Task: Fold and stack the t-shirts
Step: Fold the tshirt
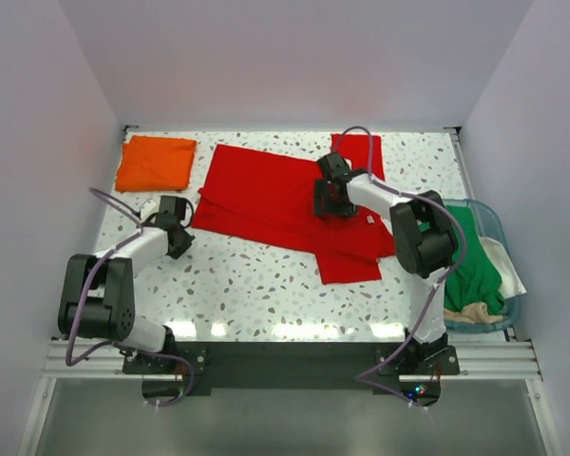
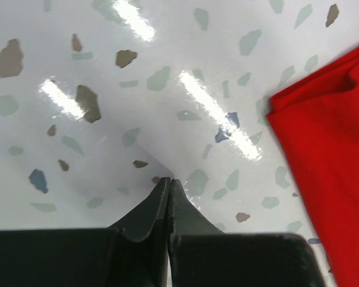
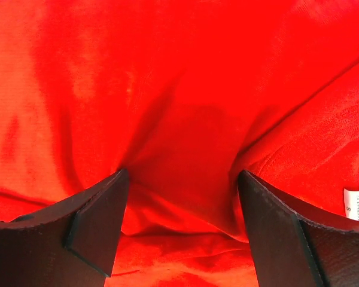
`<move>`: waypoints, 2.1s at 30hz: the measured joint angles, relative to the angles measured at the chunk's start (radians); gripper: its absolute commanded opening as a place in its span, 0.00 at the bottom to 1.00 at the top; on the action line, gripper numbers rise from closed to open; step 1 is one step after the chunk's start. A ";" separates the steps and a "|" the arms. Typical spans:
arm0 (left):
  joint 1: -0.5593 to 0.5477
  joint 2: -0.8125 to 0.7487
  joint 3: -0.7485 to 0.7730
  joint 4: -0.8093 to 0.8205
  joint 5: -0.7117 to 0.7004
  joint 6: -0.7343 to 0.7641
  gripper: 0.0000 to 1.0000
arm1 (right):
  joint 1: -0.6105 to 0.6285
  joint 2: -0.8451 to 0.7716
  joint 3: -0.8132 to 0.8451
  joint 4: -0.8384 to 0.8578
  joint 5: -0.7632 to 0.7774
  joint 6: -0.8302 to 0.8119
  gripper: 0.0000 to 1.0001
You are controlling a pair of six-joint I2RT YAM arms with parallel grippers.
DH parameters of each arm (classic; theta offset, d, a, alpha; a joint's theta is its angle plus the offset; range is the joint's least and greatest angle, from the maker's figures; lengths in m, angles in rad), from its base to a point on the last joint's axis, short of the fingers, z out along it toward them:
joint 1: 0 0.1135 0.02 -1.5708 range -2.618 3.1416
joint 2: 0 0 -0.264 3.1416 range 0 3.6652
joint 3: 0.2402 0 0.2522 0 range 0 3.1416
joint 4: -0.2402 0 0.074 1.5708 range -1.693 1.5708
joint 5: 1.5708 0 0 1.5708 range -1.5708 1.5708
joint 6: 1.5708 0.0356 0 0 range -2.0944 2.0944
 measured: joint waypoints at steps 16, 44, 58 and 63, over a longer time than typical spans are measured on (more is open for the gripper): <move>0.008 0.013 0.130 0.167 0.237 0.103 0.31 | -0.227 -0.151 -0.218 0.048 -0.003 0.052 0.85; -0.086 0.208 0.211 0.106 0.113 0.145 0.52 | -0.163 -0.189 -0.176 0.037 -0.029 0.064 0.88; -0.087 0.228 0.216 0.109 0.093 0.178 0.14 | -0.164 -0.223 -0.171 0.038 -0.058 0.062 0.88; -0.088 0.227 0.218 0.092 0.070 0.158 0.00 | -0.164 -0.223 -0.153 0.038 -0.084 0.059 0.88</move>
